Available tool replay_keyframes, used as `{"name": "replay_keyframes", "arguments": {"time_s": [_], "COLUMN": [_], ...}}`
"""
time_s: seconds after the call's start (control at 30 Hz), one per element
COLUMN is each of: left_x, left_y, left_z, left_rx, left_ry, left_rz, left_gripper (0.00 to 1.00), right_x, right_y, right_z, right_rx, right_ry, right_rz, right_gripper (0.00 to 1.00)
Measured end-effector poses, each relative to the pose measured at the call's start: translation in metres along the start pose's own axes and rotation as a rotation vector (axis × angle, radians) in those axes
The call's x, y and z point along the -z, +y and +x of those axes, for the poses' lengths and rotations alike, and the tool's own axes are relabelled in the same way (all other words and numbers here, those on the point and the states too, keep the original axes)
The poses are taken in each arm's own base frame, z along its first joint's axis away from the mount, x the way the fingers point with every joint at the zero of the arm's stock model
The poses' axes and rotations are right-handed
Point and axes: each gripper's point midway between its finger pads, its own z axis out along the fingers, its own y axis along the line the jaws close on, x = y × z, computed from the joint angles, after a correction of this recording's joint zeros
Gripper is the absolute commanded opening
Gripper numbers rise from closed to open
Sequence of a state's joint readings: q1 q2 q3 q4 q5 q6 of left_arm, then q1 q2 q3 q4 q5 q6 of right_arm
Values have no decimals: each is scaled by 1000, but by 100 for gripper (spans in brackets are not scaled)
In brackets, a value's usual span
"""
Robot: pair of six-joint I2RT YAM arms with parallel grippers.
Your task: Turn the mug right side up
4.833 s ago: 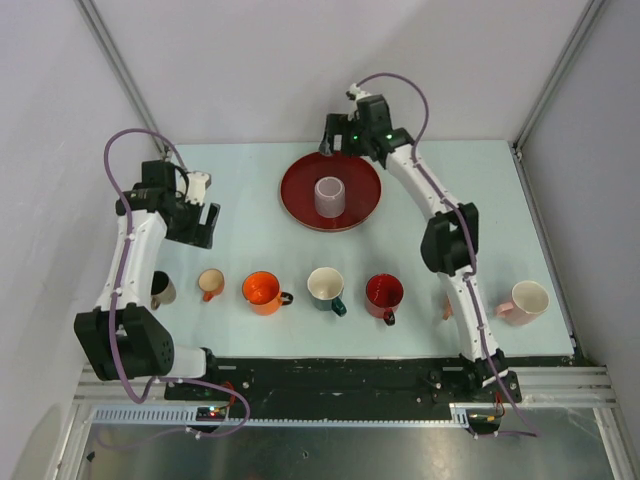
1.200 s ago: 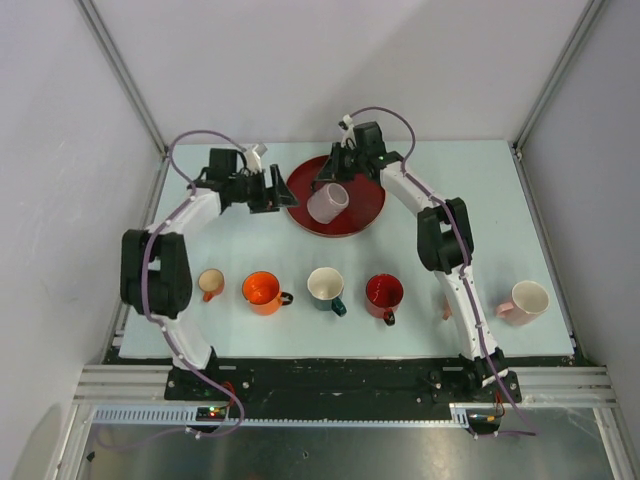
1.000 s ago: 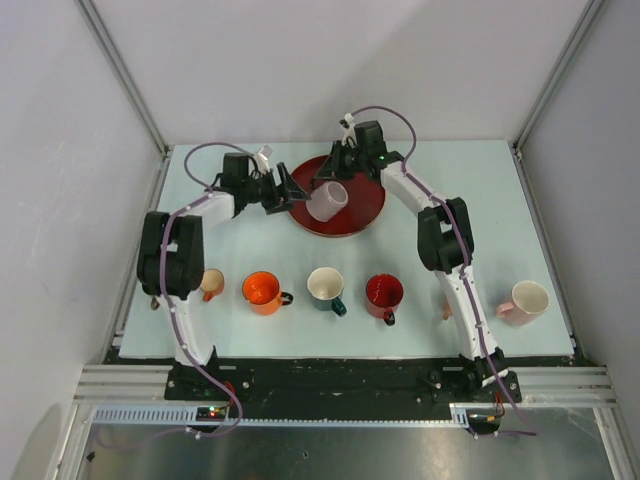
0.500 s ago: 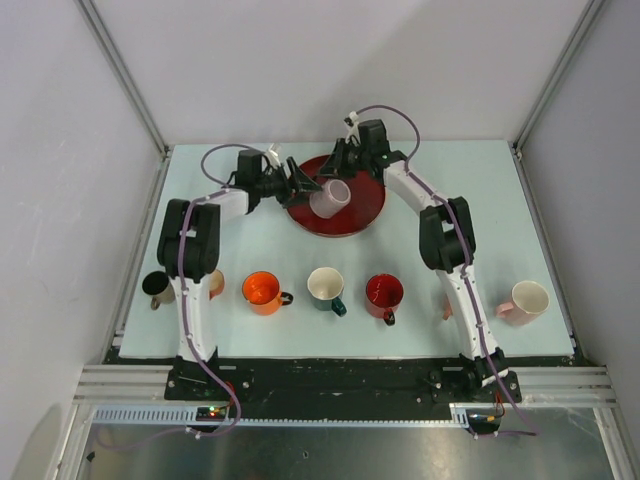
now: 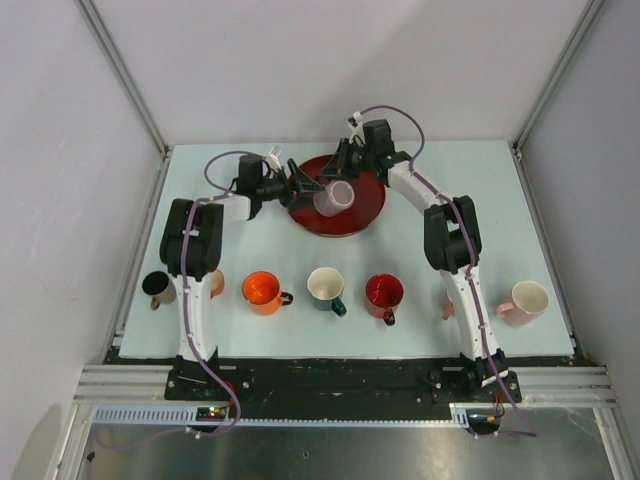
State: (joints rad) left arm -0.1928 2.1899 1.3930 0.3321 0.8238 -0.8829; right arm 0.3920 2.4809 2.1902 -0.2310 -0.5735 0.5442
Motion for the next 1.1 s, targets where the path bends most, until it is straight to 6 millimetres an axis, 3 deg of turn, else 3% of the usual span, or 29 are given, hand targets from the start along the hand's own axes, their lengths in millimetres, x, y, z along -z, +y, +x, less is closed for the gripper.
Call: {"name": "replay_keyframes", "arguments": {"time_s": [0.43,0.63,0.93,1.1], "left_x": [-12,-20,-20,-17], "left_y": [-4,-11,-11,-1], "left_z": [2,-9,-13,-9], "left_rx": [-33,-75,-88,-66], "left_ry": [36,40,33,33], "left_rz": [56,92,96,78], "left_gripper": [86,86,85,84], "right_x": [15,16,16,18], "right_y": [21,22,1,-11], "right_z": [-9,-8,1,2], "right_rx": [46,48,44,54], "right_ry": [-9,-2,24,25], "right_rz": [-121,-137,-49,1], "right_gripper": [0,0,0,0]}}
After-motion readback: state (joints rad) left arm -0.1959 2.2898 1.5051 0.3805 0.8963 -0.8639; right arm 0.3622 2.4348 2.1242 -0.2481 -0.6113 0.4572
